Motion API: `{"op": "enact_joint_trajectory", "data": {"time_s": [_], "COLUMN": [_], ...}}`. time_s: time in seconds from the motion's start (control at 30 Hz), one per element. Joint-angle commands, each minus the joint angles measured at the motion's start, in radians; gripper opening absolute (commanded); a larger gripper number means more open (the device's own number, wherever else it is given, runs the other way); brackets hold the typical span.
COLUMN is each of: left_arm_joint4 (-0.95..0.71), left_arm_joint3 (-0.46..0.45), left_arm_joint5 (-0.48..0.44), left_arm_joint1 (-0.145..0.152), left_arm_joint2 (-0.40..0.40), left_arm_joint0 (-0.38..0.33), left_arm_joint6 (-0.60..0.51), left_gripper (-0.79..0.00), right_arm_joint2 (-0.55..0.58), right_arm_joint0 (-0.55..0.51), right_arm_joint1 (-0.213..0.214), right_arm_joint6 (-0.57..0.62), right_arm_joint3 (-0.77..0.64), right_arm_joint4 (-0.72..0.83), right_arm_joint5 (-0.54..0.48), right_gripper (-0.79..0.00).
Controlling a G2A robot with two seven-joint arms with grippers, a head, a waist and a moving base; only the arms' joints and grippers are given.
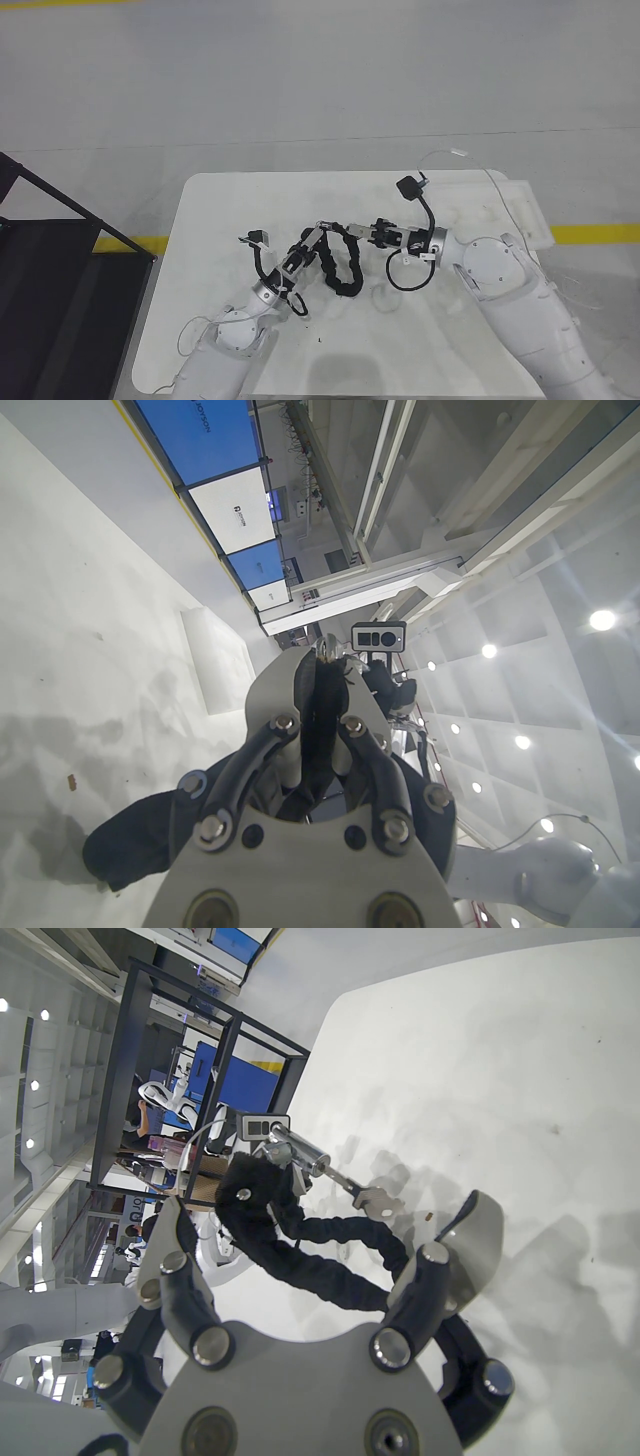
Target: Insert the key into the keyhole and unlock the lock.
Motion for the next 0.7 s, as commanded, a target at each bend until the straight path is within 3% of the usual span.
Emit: {"op": "enact_joint_trajectory", "data": {"time_s": [0.0, 0.67], "left_arm_joint4": [-0.021, -0.142], "left_arm_joint3": [-0.003, 0.002], "left_arm_joint5": [-0.001, -0.011], "left_arm_joint1": [0.001, 0.001], "left_arm_joint2": [-0.003, -0.014], "left_arm_joint0": [0.002, -0.001], "left_arm_joint6": [-0.017, -0.106], "left_gripper": [-0.785, -0.785], "right_arm_joint2": [0.002, -0.05], "right_arm_joint0": [0.003, 0.034], "right_arm_joint1": [0.0, -0.015], "right_arm_joint6": [-0.001, -0.018], "right_arm_joint3": [-0.001, -0.003], "right_arm_joint4": [0.008, 0.047], "right_arm_joint5": [-0.004, -0.005], "right_gripper": [0.0, 0.0]}}
